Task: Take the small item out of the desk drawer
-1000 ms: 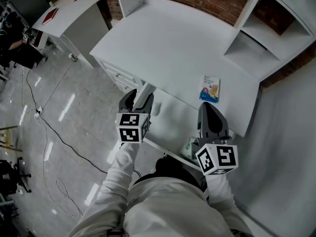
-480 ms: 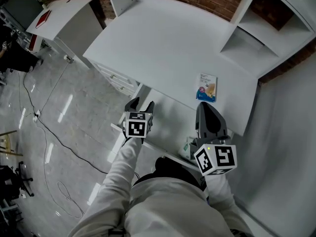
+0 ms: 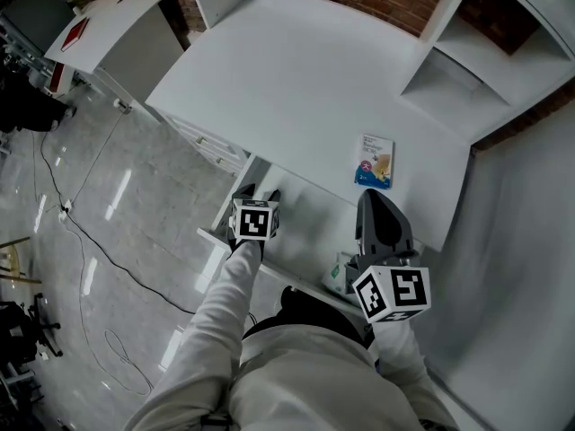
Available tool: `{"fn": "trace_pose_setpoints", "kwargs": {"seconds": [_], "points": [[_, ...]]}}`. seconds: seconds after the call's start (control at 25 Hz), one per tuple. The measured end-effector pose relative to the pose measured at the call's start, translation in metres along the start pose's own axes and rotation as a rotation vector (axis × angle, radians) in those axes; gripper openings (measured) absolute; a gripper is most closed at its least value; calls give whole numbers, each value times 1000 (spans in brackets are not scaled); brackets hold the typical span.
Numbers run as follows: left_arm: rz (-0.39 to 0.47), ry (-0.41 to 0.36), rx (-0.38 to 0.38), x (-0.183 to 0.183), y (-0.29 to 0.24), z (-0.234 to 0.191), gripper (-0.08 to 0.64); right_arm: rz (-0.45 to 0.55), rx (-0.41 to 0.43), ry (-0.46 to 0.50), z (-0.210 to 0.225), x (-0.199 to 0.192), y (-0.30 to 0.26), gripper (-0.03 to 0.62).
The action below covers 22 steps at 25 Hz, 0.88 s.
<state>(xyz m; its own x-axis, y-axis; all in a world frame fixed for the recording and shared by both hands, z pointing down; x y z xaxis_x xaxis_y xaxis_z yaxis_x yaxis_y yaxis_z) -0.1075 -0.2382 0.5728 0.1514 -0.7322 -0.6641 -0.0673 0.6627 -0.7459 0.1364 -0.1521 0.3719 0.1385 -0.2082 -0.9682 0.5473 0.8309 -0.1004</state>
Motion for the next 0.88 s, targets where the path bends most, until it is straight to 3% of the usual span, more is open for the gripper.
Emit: {"fn": "trace_pose_setpoints", "kwargs": {"seconds": [0.2, 0.52, 0.88], "points": [[-83, 27, -6, -13, -19, 1, 259, -9, -1, -20, 4, -4, -2, 28], [-207, -7, 27, -29, -44, -5, 267, -21, -5, -31, 12, -9, -6, 28], [-299, -33, 4, -50, -69, 0, 267, -41, 9, -29, 15, -12, -13, 28]]}}
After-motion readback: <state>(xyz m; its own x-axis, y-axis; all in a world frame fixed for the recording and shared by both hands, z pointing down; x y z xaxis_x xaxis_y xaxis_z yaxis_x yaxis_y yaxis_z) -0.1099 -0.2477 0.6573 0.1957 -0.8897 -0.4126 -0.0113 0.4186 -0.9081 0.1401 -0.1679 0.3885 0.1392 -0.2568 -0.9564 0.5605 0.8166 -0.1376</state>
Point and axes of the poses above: the fingertips, and each gripper's own axes: y backward along the fingers, z to its right, x out of its top, the point moved 10 cm from there along y, backward along the fingers, and after that the axes turned 14 degrees about x, right-handed, at the moved point
